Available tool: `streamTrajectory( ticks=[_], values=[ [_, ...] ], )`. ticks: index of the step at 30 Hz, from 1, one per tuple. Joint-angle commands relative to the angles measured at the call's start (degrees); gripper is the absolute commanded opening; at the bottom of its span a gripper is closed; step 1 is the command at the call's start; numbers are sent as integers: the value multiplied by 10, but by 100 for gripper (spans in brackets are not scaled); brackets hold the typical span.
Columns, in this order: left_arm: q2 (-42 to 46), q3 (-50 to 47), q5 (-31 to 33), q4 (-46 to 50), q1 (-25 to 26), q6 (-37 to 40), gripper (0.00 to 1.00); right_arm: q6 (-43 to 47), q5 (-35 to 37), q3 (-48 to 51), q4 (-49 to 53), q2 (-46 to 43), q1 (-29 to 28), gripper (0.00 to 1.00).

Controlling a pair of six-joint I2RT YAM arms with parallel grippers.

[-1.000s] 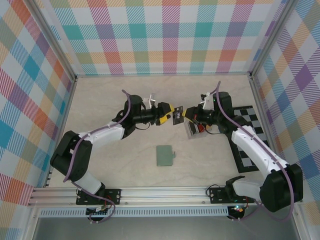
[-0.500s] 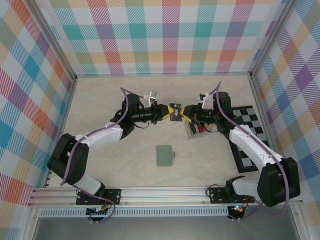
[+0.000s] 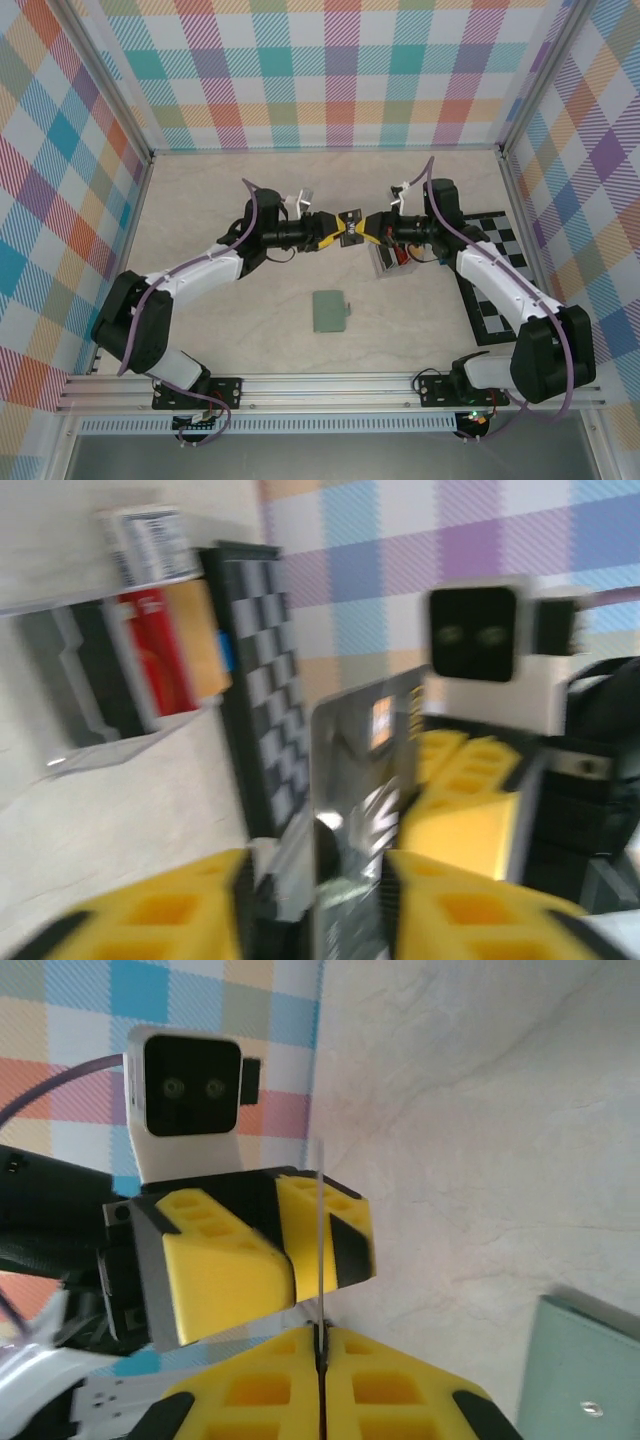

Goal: Put the credit cards into the card holder
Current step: Pick up the credit card from the storage box, then open the card holder at the bottom-center of the table.

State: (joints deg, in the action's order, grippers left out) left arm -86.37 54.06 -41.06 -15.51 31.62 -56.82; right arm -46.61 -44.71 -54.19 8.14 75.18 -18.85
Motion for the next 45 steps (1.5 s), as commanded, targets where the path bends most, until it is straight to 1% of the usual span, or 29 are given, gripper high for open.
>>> streamTrajectory(
  ticks=[1, 2, 4, 5, 7, 9, 11, 16, 20, 23, 27, 32, 33, 34, 39, 45],
  values=[
    [50, 28, 116, 277, -5, 119, 62, 98, 104, -28, 153, -13, -25, 7],
    [60, 20, 151, 307, -5, 128, 67, 106, 140, -29, 177, -13, -43, 7],
    [83, -15, 215, 373, -5, 122, 71, 99, 228, -26, 217, -3, -98, 7],
    [90, -30, 232, 381, -5, 114, 73, 92, 251, -21, 220, 6, -124, 6],
    [105, -62, 244, 379, -4, 96, 75, 66, 297, -12, 213, 30, -184, 5],
    [118, -82, 245, 371, -1, 88, 75, 56, 325, -17, 208, 55, -231, 5],
    [127, -87, 254, 381, 3, 89, 76, 41, 352, -22, 214, 77, -260, 5],
    [124, -69, 265, 430, 16, 122, 76, 32, 410, 10, 246, 98, -260, 4],
    [114, -58, 277, 449, 36, 137, 77, 33, 412, 42, 245, 70, -250, 6],
    [90, -35, 292, 475, 61, 146, 77, 27, 403, 73, 239, 53, -234, 6],
    [39, 17, 326, 524, 106, 158, 79, 17, 361, 122, 181, 35, -219, 6],
    [-32, 94, 389, 590, 166, 162, 82, -5, 351, 163, 127, 25, -213, 6],
    [-49, 113, 400, 602, 178, 164, 93, -12, 350, 173, 117, 23, -212, 6],
    [-68, 133, 414, 618, 192, 164, 94, -20, 353, 181, 110, 20, -211, 6],
    [-150, 207, 455, 664, 237, 158, 96, -51, 360, 218, 87, 7, -207, 7],
    [-226, 276, 490, 702, 257, 140, 96, -60, 353, 239, 60, 4, -202, 7]
  ],
)
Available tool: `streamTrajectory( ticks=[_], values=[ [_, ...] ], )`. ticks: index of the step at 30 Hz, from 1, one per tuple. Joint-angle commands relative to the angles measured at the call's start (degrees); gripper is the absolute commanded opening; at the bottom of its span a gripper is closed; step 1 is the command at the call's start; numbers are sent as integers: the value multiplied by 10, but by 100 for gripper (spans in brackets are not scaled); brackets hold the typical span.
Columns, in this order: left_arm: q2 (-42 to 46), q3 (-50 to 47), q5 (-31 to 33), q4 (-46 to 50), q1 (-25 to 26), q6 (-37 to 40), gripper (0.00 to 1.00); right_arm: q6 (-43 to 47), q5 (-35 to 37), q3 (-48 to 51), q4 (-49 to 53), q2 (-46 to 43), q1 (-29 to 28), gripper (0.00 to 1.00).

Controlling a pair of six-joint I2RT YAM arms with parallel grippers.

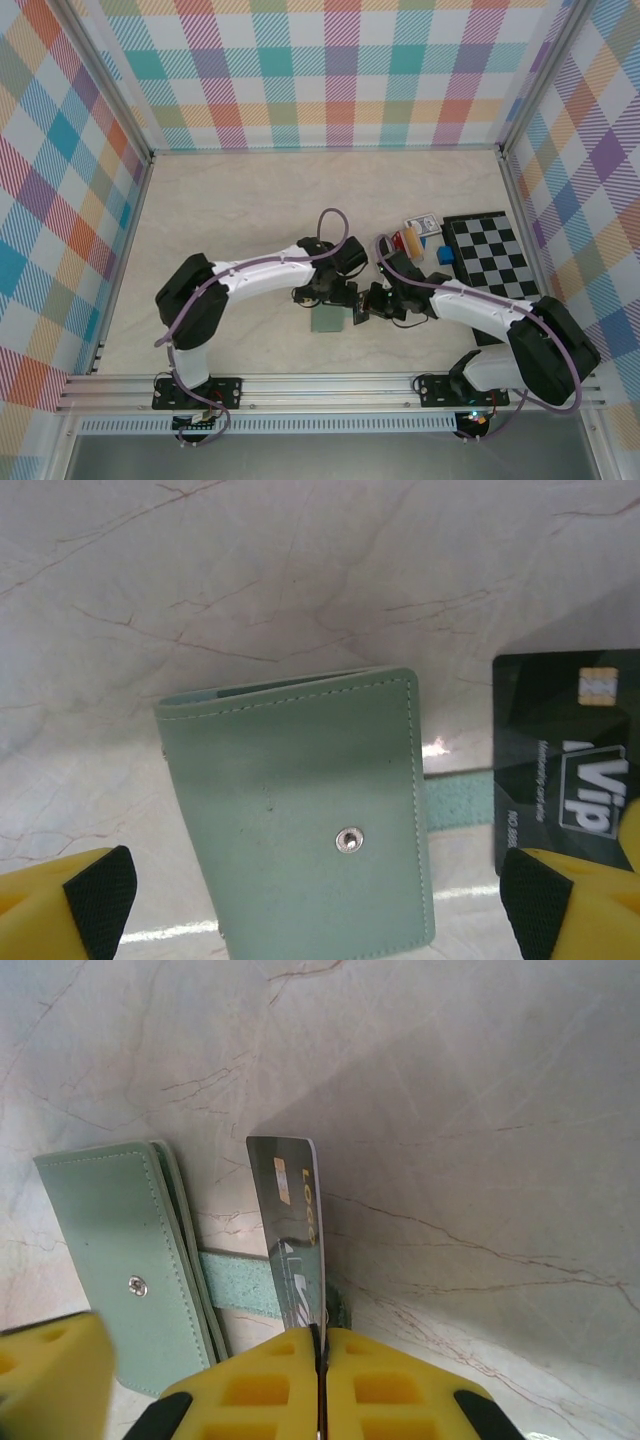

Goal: Put the credit cards into the card holder
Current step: Open the card holder at the bottom-center of the table.

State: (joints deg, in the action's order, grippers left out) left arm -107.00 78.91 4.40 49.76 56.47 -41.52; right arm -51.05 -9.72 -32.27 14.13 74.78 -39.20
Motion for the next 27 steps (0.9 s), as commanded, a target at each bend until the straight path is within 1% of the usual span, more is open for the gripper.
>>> streamTrajectory(
  ticks=[1, 8, 13, 16, 17, 21, 27],
  values=[
    [-30, 37, 38, 54, 10, -14, 96, -16, 1, 20, -3, 10, 3, 7],
    [-74, 59, 53, 66, 11, -23, 96, -21, 4, 26, -6, 14, 4, 8],
    [-95, 59, 59, 70, 11, -24, 92, -22, 8, 31, 2, 10, 11, 8],
    [-101, 60, 65, 72, 10, -20, 89, -22, 10, 30, 7, 10, 13, 8],
    [-100, 61, 67, 73, 10, -19, 86, -22, 12, 29, 9, 10, 13, 8],
    [-81, 61, 70, 73, 10, -16, 83, -22, 18, 25, 22, 9, 14, 8],
    [-21, 39, 86, 73, 8, -18, 69, -19, 36, 18, 46, 9, 15, 8]
  ],
)
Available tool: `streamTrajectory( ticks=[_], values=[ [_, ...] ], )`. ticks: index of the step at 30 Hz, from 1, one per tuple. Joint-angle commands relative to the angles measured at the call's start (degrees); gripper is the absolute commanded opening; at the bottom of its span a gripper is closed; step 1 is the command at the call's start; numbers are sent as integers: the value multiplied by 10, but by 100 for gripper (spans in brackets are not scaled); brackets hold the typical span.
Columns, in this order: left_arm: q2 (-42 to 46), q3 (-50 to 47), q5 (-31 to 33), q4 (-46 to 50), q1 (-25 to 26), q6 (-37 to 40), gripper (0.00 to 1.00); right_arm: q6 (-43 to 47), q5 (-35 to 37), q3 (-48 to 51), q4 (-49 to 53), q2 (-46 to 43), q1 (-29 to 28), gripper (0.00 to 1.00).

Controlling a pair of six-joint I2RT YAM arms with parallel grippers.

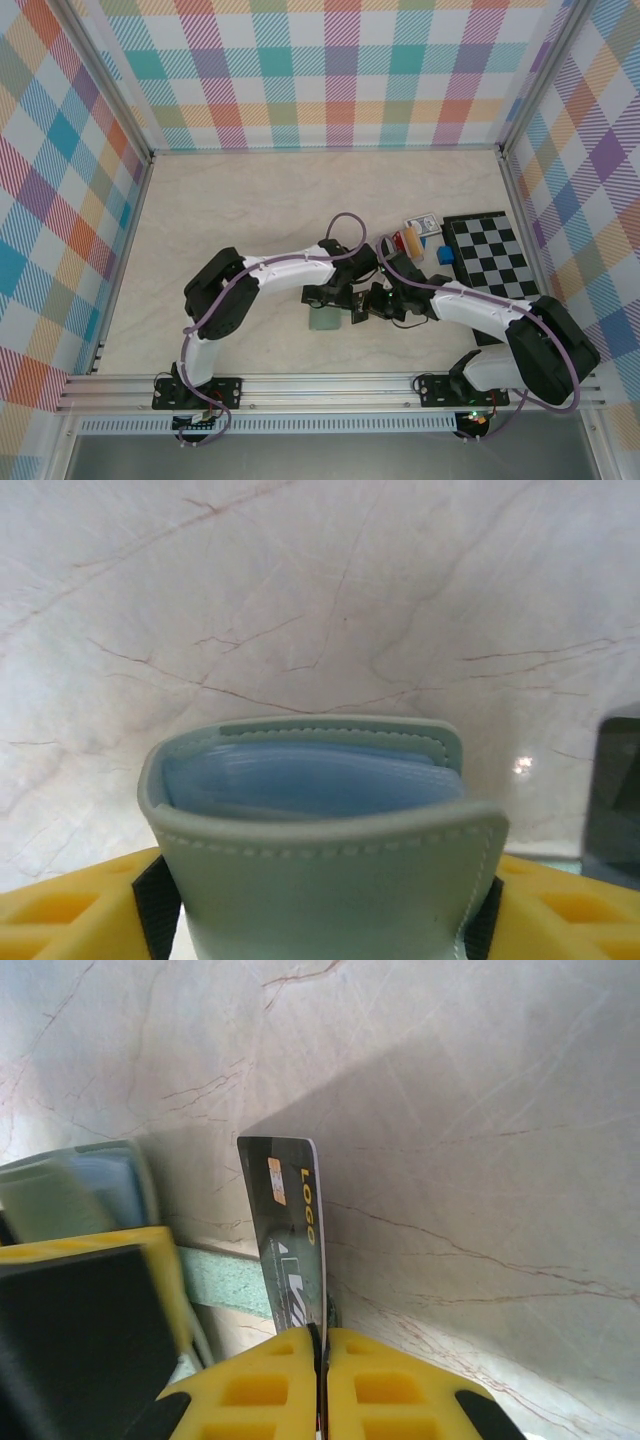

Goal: Put the credit cards into the card holder
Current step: Open the card holder at the bottom-center of the table.

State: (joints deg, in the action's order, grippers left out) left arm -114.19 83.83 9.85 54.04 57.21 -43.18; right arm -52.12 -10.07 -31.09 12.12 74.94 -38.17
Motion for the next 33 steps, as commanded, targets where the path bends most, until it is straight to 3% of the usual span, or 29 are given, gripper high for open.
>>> streamTrajectory(
  ticks=[1, 12, 16, 22, 27, 33],
  values=[
    [61, -17, 32, 30, -2, -2, 68, -9, 42, 6, 67, 7, 5, 8],
    [126, -93, 23, 7, -30, 9, 63, -7, 46, -1, 77, 12, 7, 8],
    [157, -122, 21, -8, -39, 12, 50, -6, 49, -6, 83, 13, 8, 8],
    [199, -167, 3, -39, -71, 23, 22, 2, 55, -20, 95, 21, 10, 7],
    [231, -215, -40, -86, -101, 43, 12, 8, 53, -32, 99, 32, 12, 7],
    [268, -288, -137, -187, -132, 46, 2, 18, 50, -53, 107, 32, 13, 6]
  ],
)
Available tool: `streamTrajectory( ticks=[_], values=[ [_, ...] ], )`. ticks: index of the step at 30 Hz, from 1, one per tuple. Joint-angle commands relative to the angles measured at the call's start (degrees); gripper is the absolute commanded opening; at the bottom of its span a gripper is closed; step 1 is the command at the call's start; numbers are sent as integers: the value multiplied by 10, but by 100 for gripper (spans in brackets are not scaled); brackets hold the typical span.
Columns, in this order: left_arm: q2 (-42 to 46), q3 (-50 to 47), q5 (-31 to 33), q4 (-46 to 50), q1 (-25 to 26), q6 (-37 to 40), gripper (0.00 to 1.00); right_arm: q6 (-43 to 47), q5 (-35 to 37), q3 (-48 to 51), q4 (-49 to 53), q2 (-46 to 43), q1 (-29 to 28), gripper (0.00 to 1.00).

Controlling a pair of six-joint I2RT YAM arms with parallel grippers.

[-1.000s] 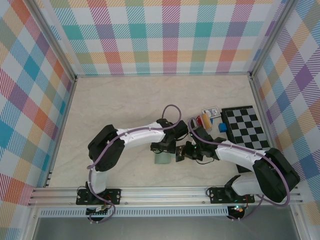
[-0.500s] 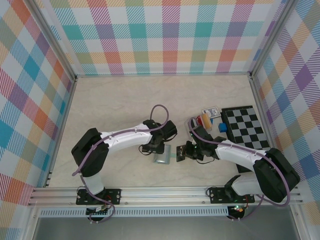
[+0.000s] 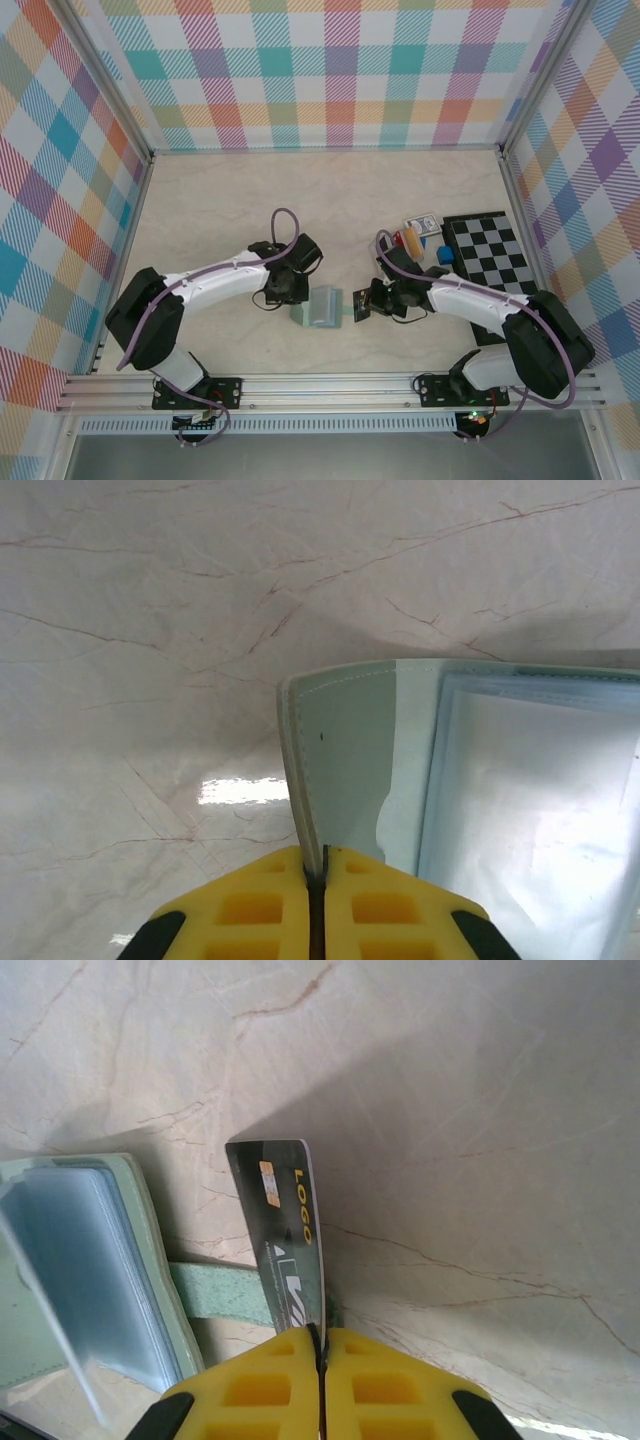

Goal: Put the credit cards into the card holder
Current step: Open the card holder at the bottom-center of the table, then flip over the card slot in the card holder.

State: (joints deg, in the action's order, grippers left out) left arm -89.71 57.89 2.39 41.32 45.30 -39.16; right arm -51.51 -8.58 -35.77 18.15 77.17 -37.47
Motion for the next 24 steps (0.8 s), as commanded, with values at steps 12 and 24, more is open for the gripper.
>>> streamTrajectory(
  ticks=[12, 24],
  values=[
    [41, -116, -112, -240, -19, -117, 0, 37, 23, -53, 57, -87, 7, 7],
    [19, -124, -126, -273, -18, -129, 0, 36, 17, -41, 30, -45, 4, 7]
  ],
)
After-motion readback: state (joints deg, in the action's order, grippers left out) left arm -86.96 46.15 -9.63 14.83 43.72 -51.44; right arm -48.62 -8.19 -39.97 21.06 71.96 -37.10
